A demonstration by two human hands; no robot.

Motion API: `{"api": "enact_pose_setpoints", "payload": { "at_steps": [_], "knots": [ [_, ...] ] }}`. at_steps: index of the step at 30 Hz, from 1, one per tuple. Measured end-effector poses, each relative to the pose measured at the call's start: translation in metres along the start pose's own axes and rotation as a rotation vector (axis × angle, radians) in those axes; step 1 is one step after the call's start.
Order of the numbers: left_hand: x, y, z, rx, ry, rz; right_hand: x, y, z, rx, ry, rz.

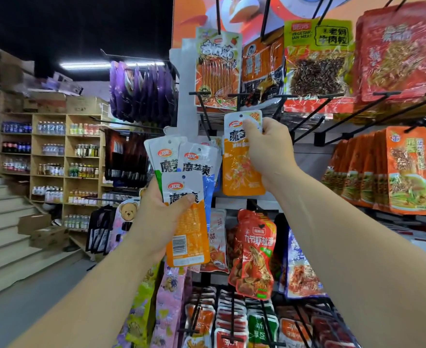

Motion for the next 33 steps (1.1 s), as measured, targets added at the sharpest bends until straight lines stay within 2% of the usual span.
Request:
{"api": "enact_pose_setpoints", "payload": {
  "at_steps": [17,23,33],
  "knots": [
    [0.001,0.002,0.004,0.014,0.011,0.008,-0.016,-0.009,0.004,0.063,-0.1,-0.062],
    [0.001,0.002,0.004,0.003,0.016,0.006,-0.019,0.002,0.006,0.113,-0.052,-0.106],
    [0.002,0.002,0.003,-0.007,0.015,0.007,-0.025,0.005,0.003,0.111,-0.086,-0.081]
  ]
}}
Point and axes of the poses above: each hand's wrist, its own x-axis away from the middle knuckle, its own y-axis out of the back of the hand, z = x × y, the point moved 8 cm from there along -x, towards the middle knuckle, and after that the axes turned 12 degrees about -y, right-handed, at the moved point
